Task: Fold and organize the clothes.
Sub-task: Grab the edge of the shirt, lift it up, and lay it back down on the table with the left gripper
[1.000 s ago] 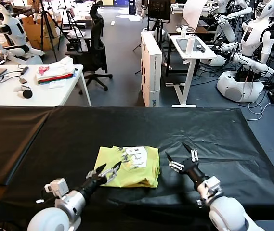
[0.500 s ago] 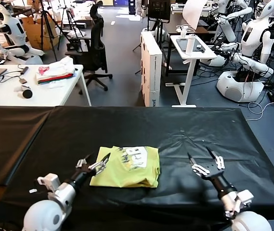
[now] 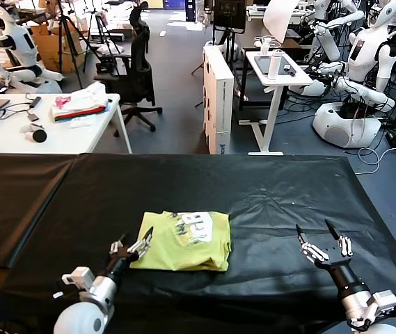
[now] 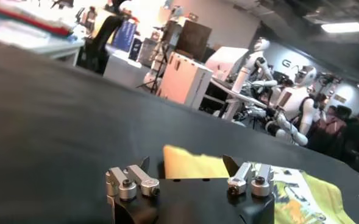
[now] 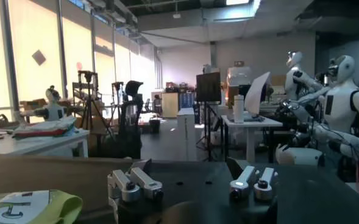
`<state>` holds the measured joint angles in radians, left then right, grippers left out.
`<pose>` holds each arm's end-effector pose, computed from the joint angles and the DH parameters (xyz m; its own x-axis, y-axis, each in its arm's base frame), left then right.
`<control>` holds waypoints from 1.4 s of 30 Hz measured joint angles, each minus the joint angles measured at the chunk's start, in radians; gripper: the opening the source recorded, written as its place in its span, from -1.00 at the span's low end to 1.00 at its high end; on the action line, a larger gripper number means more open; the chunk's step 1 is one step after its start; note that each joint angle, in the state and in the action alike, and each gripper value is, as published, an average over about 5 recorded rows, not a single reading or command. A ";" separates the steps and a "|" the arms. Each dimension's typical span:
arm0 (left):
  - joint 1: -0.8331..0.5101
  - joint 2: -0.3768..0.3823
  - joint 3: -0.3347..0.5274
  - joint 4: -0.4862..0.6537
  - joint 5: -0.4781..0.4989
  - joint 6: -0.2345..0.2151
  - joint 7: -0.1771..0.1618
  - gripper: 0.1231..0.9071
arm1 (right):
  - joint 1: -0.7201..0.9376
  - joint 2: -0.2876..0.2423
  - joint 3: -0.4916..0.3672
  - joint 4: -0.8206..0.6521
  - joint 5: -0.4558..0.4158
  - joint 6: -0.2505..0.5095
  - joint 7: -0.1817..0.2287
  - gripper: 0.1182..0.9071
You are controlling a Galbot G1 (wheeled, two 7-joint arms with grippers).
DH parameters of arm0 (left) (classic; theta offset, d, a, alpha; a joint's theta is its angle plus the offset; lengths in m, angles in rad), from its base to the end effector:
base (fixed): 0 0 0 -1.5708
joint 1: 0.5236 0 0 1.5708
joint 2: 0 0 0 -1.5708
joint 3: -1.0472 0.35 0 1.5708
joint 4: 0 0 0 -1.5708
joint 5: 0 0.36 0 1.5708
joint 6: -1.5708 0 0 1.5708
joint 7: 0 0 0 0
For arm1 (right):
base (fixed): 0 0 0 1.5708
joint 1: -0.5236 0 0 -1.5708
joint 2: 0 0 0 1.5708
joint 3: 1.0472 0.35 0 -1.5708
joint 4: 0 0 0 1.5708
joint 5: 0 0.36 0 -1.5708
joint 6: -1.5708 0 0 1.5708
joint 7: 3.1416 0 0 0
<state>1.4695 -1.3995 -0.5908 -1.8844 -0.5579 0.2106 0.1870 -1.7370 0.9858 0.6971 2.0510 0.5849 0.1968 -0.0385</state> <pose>0.2168 0.0634 -0.3512 -0.9458 0.2382 0.2206 0.1313 0.9022 -0.4109 0.1645 -0.1474 -0.2948 -0.9863 -0.1651 -0.0025 -0.1651 0.9862 0.0145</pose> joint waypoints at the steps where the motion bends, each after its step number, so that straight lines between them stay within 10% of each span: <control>1: 0.002 -0.008 -0.001 0.002 -0.001 -0.002 0.000 1.00 | -0.002 -0.001 0.001 0.000 0.000 0.000 0.000 1.00; 10: 0.026 -0.046 -0.004 -0.007 -0.010 -0.001 -0.001 0.85 | 0.002 -0.004 -0.005 0.000 -0.002 -0.003 0.000 1.00; 24: 0.034 -0.056 -0.007 -0.010 -0.040 0.003 -0.001 -0.81 | 0.021 -0.004 -0.027 -0.006 -0.017 -0.008 0.001 1.00; 42: 0.069 0.064 -0.157 -0.130 0.007 0.047 -0.047 -0.86 | 0.064 0.003 -0.080 -0.036 -0.056 -0.012 0.017 1.00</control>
<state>1.5386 -1.3358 -0.7477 -2.0148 -0.5506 0.2576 0.1399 -1.6725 0.9884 0.6172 2.0152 0.5285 0.1847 -0.0216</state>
